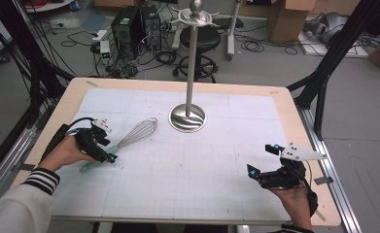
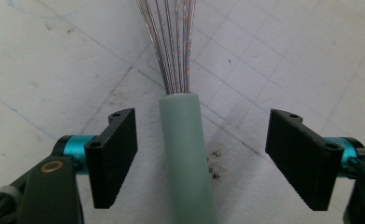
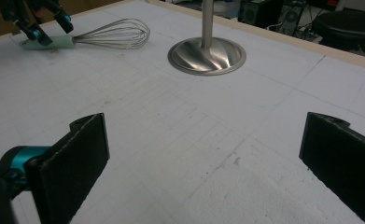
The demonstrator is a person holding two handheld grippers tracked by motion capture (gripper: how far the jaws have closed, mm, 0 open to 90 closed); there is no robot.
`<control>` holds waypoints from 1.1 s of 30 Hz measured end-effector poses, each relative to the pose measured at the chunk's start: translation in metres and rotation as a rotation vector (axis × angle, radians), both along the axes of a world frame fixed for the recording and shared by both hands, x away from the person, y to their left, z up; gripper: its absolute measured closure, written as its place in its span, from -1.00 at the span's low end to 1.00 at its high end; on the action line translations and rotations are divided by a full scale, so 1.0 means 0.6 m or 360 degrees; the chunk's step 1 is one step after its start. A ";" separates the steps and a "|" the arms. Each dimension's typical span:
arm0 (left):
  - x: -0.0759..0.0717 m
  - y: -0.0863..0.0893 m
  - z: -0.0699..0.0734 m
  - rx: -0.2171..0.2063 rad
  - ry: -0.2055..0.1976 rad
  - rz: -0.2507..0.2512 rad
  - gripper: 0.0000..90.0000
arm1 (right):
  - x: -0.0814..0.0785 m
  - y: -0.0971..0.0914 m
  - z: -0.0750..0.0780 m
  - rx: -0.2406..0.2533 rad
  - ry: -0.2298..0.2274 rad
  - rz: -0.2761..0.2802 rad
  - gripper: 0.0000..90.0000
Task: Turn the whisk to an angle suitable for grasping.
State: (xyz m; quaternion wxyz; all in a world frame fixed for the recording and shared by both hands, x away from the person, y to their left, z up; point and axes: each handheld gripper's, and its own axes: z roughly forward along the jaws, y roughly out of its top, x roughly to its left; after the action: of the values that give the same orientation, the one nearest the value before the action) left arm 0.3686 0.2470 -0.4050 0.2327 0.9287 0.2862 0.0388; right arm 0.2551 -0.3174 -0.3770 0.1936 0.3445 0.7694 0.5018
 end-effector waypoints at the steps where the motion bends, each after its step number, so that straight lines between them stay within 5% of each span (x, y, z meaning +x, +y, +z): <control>1: 0.000 -0.001 -0.002 0.0004 0.0004 0.0001 -0.33 | 0.000 0.000 0.000 0.0000 -0.0001 0.0000 -0.99; 14: 0.008 -0.013 -0.001 0.0070 0.0040 0.0044 0.20 | 0.001 0.000 -0.001 0.0006 0.0002 0.0002 -0.99; 24: 0.012 -0.025 -0.009 0.0162 0.0036 0.0051 0.34 | 0.000 -0.001 0.001 0.0009 -0.0005 0.0007 -0.99; 26: 0.013 -0.023 -0.008 0.0158 0.0033 0.0060 0.49 | 0.000 -0.001 0.001 0.0014 -0.0003 0.0002 -0.99; 33: 0.010 -0.027 -0.008 0.0168 0.0052 0.0098 0.52 | 0.000 -0.001 0.001 0.0013 -0.0007 0.0004 -0.99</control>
State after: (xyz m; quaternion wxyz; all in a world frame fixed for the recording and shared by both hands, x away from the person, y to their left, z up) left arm 0.3746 0.2307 -0.4096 0.1776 0.9309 0.3159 0.0458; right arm 0.2551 -0.3179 -0.3761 0.1931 0.3433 0.7675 0.5058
